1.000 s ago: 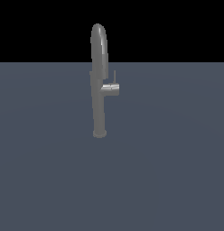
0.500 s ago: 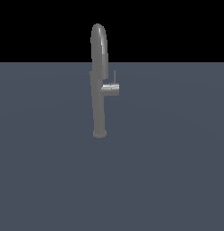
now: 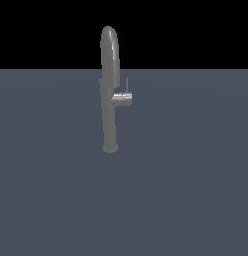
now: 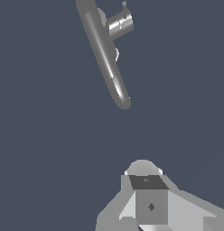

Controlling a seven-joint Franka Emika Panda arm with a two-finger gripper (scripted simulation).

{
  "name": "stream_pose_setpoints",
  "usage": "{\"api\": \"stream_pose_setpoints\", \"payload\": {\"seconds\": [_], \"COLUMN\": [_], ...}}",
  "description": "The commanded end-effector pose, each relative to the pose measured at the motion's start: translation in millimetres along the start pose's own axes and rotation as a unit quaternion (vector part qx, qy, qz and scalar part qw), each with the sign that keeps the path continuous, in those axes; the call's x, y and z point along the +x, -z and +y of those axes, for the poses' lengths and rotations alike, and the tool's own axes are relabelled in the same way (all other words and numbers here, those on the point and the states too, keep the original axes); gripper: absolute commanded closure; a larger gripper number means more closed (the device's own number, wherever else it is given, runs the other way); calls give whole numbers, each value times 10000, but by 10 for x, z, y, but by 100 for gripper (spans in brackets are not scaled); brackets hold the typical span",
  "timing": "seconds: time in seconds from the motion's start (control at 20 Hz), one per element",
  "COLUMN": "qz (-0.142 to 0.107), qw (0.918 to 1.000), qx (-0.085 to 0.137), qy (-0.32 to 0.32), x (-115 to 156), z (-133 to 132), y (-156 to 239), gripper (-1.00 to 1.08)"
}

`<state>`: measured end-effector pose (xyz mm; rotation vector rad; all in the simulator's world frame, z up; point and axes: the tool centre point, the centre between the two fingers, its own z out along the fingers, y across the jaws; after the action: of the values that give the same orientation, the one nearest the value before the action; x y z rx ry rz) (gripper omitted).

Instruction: Turn on the faucet by rotating a designated handle.

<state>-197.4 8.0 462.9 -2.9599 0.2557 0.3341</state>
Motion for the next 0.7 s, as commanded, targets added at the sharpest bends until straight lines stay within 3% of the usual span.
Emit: {"api": "stream_pose_setpoints", "payload": {"seconds": [0.0, 0.35, 0.65], "qz": [-204, -790, -1307], "qw": [9995, 9927, 9799], "qx": [166, 647, 1075], "qy": [-167, -641, -1058], "x": [129, 502, 837], "z": [-39, -126, -176], "y": [-1, -24, -74], "gripper": [108, 108, 108]}}
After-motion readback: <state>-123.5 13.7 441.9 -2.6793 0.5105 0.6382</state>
